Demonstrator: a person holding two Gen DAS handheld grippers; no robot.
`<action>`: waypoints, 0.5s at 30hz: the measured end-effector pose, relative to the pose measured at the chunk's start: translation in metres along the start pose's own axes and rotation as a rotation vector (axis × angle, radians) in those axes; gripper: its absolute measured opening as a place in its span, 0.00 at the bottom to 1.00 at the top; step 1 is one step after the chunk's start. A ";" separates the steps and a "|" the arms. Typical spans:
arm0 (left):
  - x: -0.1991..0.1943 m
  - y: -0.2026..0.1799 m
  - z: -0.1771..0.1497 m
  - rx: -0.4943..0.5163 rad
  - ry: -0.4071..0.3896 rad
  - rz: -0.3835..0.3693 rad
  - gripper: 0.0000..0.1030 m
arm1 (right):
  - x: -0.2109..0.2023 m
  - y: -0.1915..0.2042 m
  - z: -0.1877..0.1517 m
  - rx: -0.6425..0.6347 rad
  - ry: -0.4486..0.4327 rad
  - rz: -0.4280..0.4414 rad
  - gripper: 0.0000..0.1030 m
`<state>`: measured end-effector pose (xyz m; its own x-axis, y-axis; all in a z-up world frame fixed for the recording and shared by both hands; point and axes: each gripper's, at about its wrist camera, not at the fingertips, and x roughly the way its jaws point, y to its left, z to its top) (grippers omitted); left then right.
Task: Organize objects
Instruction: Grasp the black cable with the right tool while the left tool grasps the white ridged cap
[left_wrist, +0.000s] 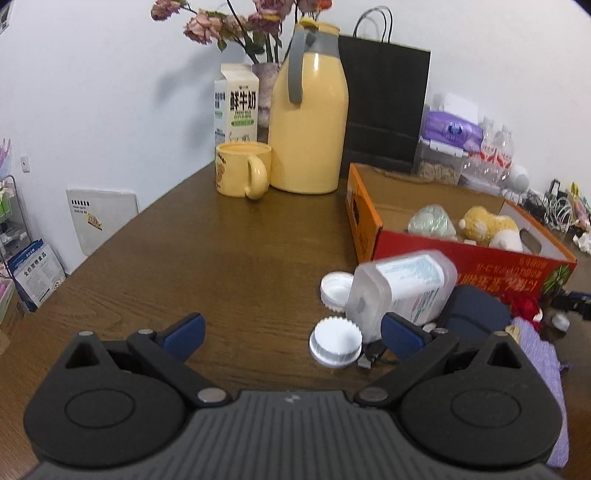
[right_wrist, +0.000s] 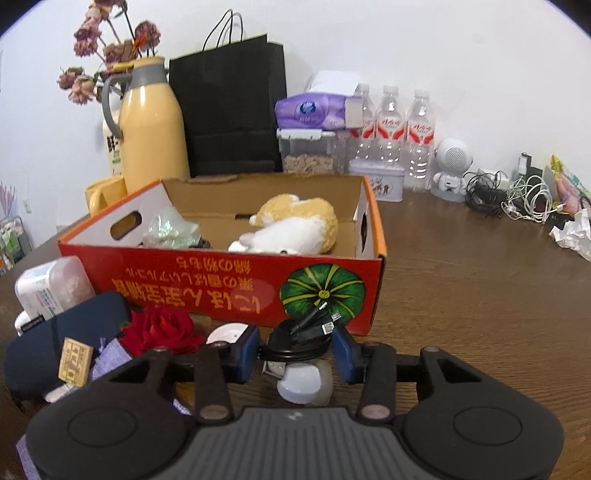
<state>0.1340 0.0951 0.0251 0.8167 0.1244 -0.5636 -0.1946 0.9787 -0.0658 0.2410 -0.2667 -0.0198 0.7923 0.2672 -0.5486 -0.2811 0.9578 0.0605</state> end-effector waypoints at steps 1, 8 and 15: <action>0.003 -0.001 -0.001 0.005 0.011 -0.002 1.00 | -0.002 0.000 0.000 0.004 -0.009 0.000 0.41; 0.021 -0.013 -0.014 0.078 0.070 -0.021 1.00 | -0.015 0.004 -0.004 0.005 -0.054 0.010 0.41; 0.033 -0.012 -0.007 0.036 0.048 -0.035 0.83 | -0.018 0.010 -0.008 -0.006 -0.062 0.010 0.41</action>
<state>0.1589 0.0860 0.0015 0.7954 0.0827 -0.6004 -0.1458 0.9877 -0.0572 0.2196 -0.2627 -0.0158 0.8213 0.2825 -0.4957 -0.2918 0.9546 0.0606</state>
